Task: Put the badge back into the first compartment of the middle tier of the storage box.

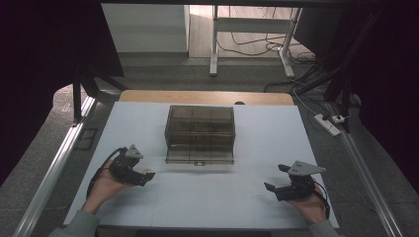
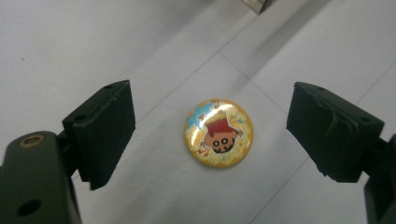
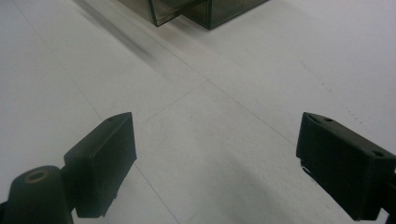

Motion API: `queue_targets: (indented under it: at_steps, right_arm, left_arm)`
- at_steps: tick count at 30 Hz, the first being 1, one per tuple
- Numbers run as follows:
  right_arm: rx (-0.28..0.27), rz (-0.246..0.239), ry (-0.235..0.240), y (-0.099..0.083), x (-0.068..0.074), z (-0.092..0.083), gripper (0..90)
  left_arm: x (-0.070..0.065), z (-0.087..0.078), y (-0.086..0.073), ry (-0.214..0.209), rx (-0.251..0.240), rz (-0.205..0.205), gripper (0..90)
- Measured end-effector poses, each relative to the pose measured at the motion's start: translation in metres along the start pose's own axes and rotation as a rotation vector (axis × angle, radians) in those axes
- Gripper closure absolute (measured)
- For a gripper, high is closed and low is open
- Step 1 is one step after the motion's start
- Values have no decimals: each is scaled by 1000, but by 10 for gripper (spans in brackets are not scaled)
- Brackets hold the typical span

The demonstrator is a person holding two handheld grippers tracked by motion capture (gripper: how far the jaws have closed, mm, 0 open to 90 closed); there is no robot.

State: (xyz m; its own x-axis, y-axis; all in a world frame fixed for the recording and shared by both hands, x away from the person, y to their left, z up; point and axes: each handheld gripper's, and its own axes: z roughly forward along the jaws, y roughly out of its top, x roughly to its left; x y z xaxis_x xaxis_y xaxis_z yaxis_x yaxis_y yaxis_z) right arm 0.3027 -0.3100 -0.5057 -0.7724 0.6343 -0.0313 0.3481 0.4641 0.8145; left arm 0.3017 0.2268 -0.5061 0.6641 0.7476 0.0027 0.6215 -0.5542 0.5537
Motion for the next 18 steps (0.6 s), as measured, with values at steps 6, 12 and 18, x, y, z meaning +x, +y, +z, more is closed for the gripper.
queue_targets:
  at_steps: [6, 12, 18]
  right_arm:
    - [8, 1, 1, 0, 0, 1, 117]
    - [15, 1, 0, 0, 0, 1, 118]
    - [24, -1, 2, 0, 0, 2, 119]
  left_arm:
    - [-1, 8, 1, -14, 49, 26, 172]
    - [2, 16, 2, -41, 104, 23, 184]
    - [4, 22, 3, -52, 140, 34, 235]
